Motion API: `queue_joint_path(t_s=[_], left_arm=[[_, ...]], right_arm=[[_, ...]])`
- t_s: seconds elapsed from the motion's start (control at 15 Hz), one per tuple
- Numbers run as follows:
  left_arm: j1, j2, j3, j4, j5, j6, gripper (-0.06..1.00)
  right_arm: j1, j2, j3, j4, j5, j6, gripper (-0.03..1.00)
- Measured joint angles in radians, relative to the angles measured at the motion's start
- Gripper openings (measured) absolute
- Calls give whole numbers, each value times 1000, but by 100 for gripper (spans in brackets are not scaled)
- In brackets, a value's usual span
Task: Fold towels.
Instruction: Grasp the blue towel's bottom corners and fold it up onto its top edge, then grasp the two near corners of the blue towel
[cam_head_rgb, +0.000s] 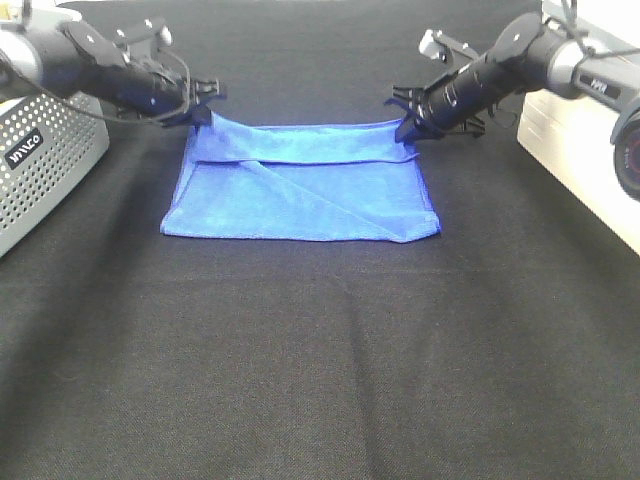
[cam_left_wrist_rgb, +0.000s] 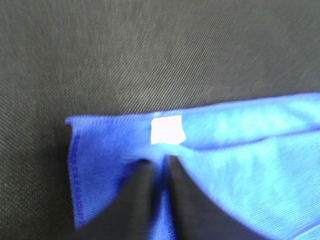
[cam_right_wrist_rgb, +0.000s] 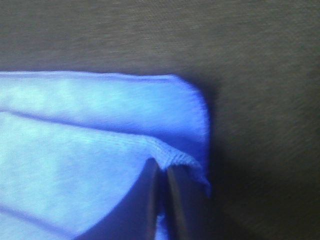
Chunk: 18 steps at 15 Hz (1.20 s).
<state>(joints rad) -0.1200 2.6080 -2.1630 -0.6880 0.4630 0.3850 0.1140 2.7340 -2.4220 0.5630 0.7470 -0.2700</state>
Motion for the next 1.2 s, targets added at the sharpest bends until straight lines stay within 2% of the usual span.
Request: queue_joint_path(t_s=[0.07, 0.2, 0.27, 0.33, 0.47, 0.73, 0.93, 1.07, 1.2], left_arm=[[0, 0, -1, 1, 0, 2, 34], [0, -5, -7, 1, -9, 7, 64], [2, -21, -7, 17, -6, 7, 72], [6, -38, -7, 37, 19, 7, 73], [28, -78, -10, 73, 103, 7, 71], [66, -116, -11, 95, 428, -86, 66], [67, -147, -11, 107, 571, -152, 64], [67, -157, -11, 108, 606, -169, 64], [67, -165, -9, 131, 699, -206, 64]], right_arm=[[0, 0, 0, -7, -16, 0, 20], [0, -4, -9, -8, -19, 1, 56], [0, -17, -9, -30, 27, 1, 72], [0, -39, -9, -56, 74, 1, 76], [0, -94, -10, -87, 177, 1, 79], [0, -144, -15, -88, 440, 93, 78], [0, -147, -15, -79, 461, 163, 70], [0, -157, -11, -79, 461, 185, 68], [-2, -239, 110, -83, 459, 194, 67]])
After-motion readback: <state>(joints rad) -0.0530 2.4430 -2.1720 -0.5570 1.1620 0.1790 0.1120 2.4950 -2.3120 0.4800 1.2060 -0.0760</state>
